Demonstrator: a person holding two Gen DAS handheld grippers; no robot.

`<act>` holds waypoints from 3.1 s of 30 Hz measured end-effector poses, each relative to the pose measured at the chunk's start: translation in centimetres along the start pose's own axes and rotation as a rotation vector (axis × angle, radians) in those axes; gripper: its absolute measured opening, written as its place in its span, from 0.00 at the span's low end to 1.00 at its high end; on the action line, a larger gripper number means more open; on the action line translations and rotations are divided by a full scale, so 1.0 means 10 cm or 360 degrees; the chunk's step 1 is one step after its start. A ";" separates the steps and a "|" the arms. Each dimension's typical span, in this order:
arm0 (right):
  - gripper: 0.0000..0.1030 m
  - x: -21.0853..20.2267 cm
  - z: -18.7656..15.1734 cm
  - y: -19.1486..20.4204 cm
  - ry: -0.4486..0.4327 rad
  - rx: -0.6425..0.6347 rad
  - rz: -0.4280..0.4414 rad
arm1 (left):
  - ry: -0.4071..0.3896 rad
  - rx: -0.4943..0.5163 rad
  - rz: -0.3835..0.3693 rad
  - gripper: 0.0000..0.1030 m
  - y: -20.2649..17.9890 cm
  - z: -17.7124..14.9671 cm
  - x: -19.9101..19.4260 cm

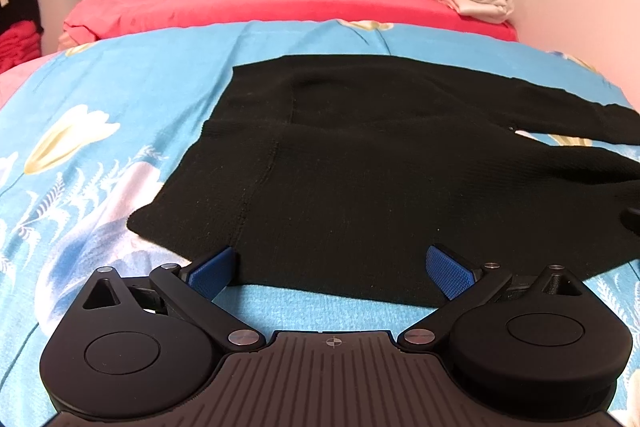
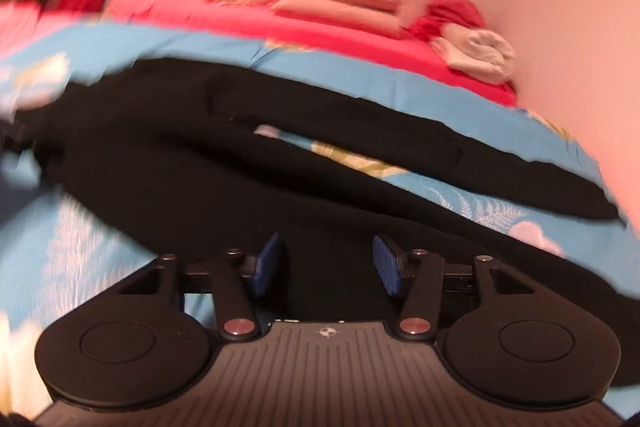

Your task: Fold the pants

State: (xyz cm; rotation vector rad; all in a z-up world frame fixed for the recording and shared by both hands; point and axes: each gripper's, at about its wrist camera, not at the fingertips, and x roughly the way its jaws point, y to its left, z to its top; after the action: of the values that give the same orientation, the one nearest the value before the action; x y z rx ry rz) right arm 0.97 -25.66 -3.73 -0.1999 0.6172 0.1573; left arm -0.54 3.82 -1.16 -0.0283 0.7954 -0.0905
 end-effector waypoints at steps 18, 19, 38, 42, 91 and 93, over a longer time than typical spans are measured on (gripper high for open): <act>0.65 -0.60 0.32 0.15 0.0135 0.0012 0.0266 | 0.0048 -0.0025 -0.0138 1.00 0.29 -0.18 -0.27; 0.67 -0.52 0.34 0.17 0.0113 0.0020 0.0260 | 0.0046 -0.0040 -0.0149 1.00 0.32 -0.19 -0.30; 0.35 -0.12 0.75 1.32 0.0047 -0.0444 0.0589 | -0.0065 -0.0262 -0.0071 1.00 0.89 -0.40 -0.80; 0.35 0.30 0.91 1.60 0.0088 -0.0385 0.0593 | -0.0041 -0.0224 0.0007 1.00 0.99 -0.53 -0.86; 0.06 -0.51 -0.14 -0.53 0.0160 0.0392 -0.0167 | 0.0127 0.0062 -0.0019 1.00 0.04 0.35 0.39; 0.05 -0.63 -0.12 -0.50 0.0212 0.0414 -0.0156 | 0.0124 0.0064 -0.0023 1.00 0.05 0.36 0.38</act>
State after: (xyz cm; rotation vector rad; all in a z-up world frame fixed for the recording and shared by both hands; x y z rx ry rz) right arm -3.71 -31.32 -0.34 0.0117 0.7522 -0.0317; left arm 4.67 3.90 -1.38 0.0079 0.8710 -0.1218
